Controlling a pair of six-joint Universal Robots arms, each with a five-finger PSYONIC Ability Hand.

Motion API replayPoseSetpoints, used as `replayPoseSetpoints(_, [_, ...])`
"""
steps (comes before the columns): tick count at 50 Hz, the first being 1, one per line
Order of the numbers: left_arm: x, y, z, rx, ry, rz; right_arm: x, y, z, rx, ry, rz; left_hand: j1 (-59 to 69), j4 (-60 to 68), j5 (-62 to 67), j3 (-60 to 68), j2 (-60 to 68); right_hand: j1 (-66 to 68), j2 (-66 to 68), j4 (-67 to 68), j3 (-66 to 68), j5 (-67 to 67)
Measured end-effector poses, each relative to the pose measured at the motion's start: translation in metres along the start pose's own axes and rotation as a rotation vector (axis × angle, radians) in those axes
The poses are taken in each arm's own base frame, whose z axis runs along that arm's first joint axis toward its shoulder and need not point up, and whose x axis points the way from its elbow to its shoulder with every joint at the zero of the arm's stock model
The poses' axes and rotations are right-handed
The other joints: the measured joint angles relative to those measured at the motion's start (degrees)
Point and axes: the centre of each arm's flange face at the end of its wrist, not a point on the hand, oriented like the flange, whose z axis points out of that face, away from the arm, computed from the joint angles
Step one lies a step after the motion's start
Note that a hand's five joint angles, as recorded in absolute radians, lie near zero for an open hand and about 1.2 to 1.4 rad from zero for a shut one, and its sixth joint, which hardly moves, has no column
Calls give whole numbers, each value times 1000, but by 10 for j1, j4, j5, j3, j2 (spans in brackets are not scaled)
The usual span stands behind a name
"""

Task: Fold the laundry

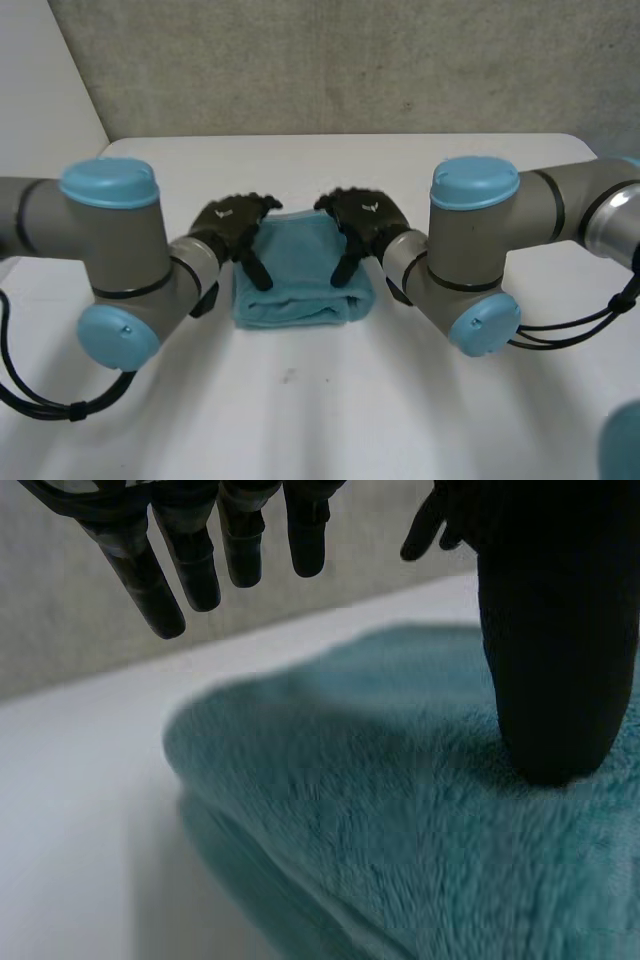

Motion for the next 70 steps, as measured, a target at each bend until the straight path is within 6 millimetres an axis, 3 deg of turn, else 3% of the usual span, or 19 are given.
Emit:
replayPoseSetpoints(6, [-5, 22, 7, -77, -33, -3, 11, 29, 12, -113, -5, 24, 0, 0, 0, 0, 0, 0, 0, 0, 0, 0])
replayPoseSetpoints(10, [-11, 24, 4, -97, -55, -2, 16, 26, 14, -131, 2, 30, 0, 0, 0, 0, 0, 0, 0, 0, 0, -3])
replayPoseSetpoints(13, [-13, 14, -2, -88, -62, -3, 18, 11, 12, -109, 8, 29, 0, 0, 0, 0, 0, 0, 0, 0, 0, -6])
replayPoseSetpoints(16, [-15, -24, -17, -6, -67, -2, 19, -32, -1, -23, 22, 26, 0, 0, 0, 0, 0, 0, 0, 0, 0, -7])
replayPoseSetpoints(17, [-15, -24, -17, -6, -67, -2, 19, -32, -1, -23, 22, 26, 0, 0, 0, 0, 0, 0, 0, 0, 0, -7])
replayPoseSetpoints(18, [-15, -49, -28, 61, -70, 0, 21, -57, -11, 32, 38, 28, 0, 0, 0, 0, 0, 0, 0, 0, 0, -7])
replayPoseSetpoints(20, [-15, -49, -28, 61, -70, 0, 21, -57, -11, 32, 38, 28, 0, 0, 0, 0, 0, 0, 0, 0, 0, -7])
replayPoseSetpoints(21, [-15, -80, -42, 144, -73, 2, 25, -83, -25, 89, 65, 33, 0, 0, 0, 0, 0, 0, 0, 0, 0, -7])
replayPoseSetpoints(22, [-16, -96, -50, 187, -76, 3, 31, -107, -40, 146, 105, 40, 0, 0, 0, 0, 0, 0, 0, 0, 0, -7])
replayPoseSetpoints(24, [-17, -122, -66, 254, -84, 4, 42, -133, -62, 211, 174, 46, 0, 0, 0, 0, 0, 0, 0, 0, 0, -7])
replayPoseSetpoints(29, [-27, -168, -110, 334, -127, 0, 72, -170, -119, 306, 371, 26, 0, 0, 0, 0, 0, 0, 0, 0, 0, -7])
replayPoseSetpoints(34, [-32, -180, -138, 319, -153, 1, 90, -165, -153, 277, 496, -37, 0, -1, 0, 0, 0, 0, 0, 0, 0, -7])
replayPoseSetpoints(45, [-27, -184, -163, 342, -152, 9, 93, -156, -165, 246, 517, -92, -1, -1, 0, 0, -1, 0, 0, 0, 0, -7])
replayPoseSetpoints(70, [-21, -166, -155, 334, -134, 52, 86, -154, -164, 234, 493, -103, -2, -1, 0, 0, -1, 0, 0, 0, 0, -7])
